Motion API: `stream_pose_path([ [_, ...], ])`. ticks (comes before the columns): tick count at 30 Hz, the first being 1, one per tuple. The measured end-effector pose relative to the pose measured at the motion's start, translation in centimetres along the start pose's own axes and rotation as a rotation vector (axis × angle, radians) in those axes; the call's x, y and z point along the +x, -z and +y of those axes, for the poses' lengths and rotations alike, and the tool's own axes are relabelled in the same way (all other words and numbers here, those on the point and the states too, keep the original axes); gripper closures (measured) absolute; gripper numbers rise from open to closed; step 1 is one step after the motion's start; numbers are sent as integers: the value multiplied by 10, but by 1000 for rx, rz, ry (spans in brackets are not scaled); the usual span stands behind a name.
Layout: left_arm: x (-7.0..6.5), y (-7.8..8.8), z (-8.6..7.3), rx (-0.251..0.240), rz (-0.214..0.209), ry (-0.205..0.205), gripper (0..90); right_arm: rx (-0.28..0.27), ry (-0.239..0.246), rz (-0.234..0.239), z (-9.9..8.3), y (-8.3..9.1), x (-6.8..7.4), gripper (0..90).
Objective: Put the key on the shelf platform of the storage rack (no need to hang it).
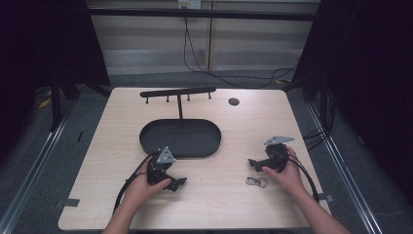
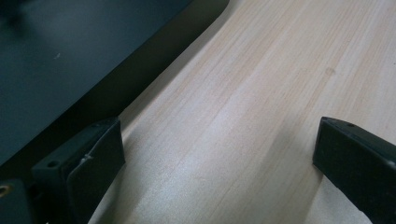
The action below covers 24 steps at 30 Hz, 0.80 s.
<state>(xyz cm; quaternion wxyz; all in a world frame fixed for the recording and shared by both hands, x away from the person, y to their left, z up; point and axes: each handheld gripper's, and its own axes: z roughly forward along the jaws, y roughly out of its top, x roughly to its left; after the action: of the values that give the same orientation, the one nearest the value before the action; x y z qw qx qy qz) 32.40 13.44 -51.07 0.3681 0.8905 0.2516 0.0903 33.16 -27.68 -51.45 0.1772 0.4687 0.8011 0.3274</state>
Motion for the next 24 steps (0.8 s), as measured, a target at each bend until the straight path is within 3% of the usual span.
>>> stream_pose_path([
  [6,0,0,0,-4,0,5,16,66,17,8,4,5,-1,56],
  [8,0,0,0,0,0,0,16,118,48,23,8,13,-1,164],
  [9,0,0,0,0,0,0,16,118,48,23,8,13,-1,164],
  [10,0,0,0,0,0,0,16,142,103,6,10,18,2,189],
  [11,0,0,0,0,0,0,16,142,103,6,10,18,2,189],
  [14,0,0,0,0,0,0,16,206,166,34,15,25,7,231],
  [16,0,0,0,1,-1,1,15,215,161,60,18,30,8,243],
  [23,0,0,0,1,0,2,15,234,176,82,24,44,10,276],
  [24,0,0,0,1,-1,2,15,244,177,104,23,48,11,286],
])
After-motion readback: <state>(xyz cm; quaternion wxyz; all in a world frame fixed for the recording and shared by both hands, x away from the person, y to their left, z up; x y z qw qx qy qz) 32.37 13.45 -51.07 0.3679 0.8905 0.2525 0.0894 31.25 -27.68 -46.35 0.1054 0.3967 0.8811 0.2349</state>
